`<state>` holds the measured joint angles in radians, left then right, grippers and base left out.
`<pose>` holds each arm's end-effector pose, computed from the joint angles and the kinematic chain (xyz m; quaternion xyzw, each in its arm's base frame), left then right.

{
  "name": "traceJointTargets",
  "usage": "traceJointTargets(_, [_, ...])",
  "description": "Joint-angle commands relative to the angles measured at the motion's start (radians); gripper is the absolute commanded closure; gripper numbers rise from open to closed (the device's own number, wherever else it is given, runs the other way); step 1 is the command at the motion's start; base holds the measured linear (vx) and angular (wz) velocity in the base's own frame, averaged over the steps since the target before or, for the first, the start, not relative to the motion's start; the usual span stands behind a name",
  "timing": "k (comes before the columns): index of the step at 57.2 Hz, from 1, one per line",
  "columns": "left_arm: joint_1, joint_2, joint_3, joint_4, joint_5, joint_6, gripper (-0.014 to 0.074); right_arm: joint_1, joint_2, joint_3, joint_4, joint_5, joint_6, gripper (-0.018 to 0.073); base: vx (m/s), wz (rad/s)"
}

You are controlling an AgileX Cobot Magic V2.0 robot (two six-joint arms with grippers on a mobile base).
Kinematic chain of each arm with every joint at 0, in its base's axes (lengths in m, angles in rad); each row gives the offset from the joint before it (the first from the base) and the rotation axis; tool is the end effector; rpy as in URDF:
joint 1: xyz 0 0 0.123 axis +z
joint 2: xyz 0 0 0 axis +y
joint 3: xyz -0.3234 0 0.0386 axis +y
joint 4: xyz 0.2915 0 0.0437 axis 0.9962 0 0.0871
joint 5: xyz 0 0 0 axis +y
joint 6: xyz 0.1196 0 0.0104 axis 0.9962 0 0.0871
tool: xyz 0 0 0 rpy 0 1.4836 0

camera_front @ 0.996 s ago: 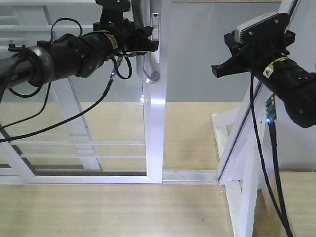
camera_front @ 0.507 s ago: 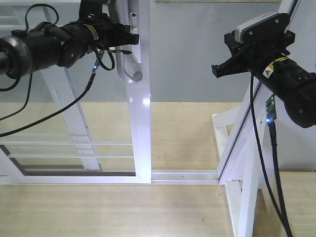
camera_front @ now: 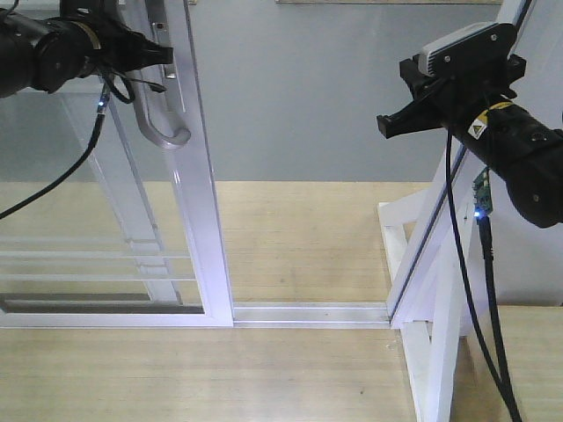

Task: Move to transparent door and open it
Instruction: 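Slide the door panel further sideways with the left gripper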

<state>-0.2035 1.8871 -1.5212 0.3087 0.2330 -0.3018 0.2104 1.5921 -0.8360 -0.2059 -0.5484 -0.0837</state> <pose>0.5209 -0.0989 0.2973 0.0691 0.8572 -0.0219 0.5098 0.3943 0.0973 0.2618 -0.2092 0.7216 0.0237 0.6596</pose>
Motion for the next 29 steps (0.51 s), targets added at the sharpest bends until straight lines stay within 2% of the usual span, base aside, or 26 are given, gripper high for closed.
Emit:
traceJointTargets(1, [0.011, -0.101, -0.057, 0.035, -0.154, 0.008, 0.0596, -0.005, -0.044, -0.025, 0.007, -0.084, -0.002, 0.0565, 0.0, 0.0])
traceJointTargets(11, [0.044, -0.13, -0.057, 0.034, -0.089, 0.008, 0.0596, -0.005, -0.044, -0.025, 0.007, -0.084, -0.002, 0.0565, 0.0, 0.0])
traceJointTargets(25, [0.046, -0.162, -0.057, 0.035, -0.016, 0.008, 0.0596, -0.005, -0.044, -0.025, 0.007, -0.084, -0.002, 0.0565, 0.0, 0.0])
traceJointTargets(29, [0.045, -0.172, -0.056, 0.063, 0.02, 0.021, 0.0596, -0.005, -0.044, -0.025, 0.008, -0.084, -0.002, 0.0565, 0.0, 0.0])
